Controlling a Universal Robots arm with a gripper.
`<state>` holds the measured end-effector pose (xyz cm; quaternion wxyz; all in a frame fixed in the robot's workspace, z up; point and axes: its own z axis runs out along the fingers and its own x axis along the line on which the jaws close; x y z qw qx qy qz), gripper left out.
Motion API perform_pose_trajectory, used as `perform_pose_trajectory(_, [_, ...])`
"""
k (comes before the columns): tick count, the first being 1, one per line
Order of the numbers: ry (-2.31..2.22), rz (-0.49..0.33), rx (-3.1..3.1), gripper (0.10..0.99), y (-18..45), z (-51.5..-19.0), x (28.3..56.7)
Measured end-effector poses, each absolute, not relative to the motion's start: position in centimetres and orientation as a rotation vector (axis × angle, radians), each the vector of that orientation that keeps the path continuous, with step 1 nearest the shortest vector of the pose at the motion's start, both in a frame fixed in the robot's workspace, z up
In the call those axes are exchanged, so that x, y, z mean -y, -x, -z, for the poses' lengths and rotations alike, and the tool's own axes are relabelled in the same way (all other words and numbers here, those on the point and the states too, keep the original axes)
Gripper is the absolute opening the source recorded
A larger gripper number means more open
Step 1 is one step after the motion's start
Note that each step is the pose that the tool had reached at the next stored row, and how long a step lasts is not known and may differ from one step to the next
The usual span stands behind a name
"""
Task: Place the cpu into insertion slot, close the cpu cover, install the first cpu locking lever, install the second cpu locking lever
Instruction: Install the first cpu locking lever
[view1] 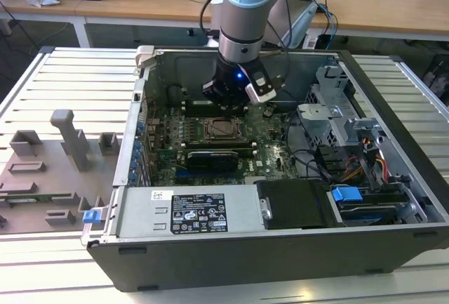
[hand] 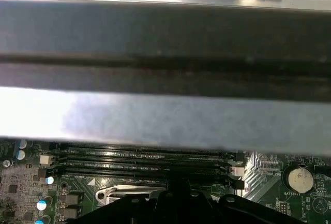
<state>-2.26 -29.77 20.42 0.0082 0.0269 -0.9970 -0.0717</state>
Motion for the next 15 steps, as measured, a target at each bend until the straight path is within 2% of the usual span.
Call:
perform_pose_trajectory(11, [-0.084,0.236,3.116,0.106,1.99,-20.08,29.93])
perform_pose_trajectory(15, [-0.085,0.197,3.118,0.106,2.00,-20.72,29.92])
